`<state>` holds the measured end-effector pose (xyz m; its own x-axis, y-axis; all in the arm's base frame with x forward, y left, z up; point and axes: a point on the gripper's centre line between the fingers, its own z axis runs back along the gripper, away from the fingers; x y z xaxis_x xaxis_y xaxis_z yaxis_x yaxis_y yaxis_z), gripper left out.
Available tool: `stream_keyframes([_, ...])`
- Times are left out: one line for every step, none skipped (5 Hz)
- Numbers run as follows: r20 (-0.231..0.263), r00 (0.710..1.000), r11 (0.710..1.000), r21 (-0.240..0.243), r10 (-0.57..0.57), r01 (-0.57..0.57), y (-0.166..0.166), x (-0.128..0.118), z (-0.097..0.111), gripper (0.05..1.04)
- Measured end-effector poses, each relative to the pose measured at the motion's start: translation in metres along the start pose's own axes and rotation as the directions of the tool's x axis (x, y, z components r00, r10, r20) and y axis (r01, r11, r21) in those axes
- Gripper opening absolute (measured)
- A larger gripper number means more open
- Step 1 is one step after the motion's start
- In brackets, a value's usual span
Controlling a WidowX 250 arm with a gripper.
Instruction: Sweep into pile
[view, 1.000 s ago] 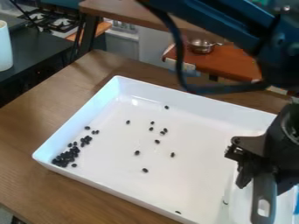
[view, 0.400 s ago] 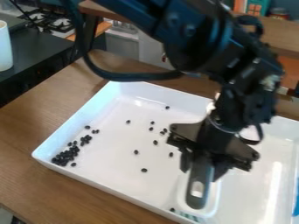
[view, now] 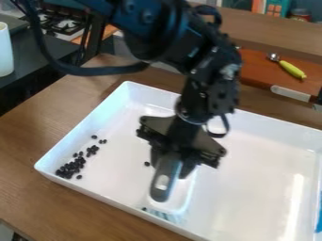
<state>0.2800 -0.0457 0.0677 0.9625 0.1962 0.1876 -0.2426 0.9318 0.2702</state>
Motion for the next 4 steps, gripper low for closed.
stream_keyframes([0.012,0.999,0.998,0.043,-0.037,0.036,0.027,0.003,-0.006,0.499])
stream_keyframes([0.039,0.997,0.996,0.067,-0.065,0.062,0.054,0.005,-0.014,0.499])
stream_keyframes([0.085,0.992,0.992,0.091,-0.091,0.083,0.085,0.009,-0.023,0.499])
stream_keyframes([0.076,0.993,0.993,0.092,-0.087,0.08,0.103,0.012,-0.028,0.499])
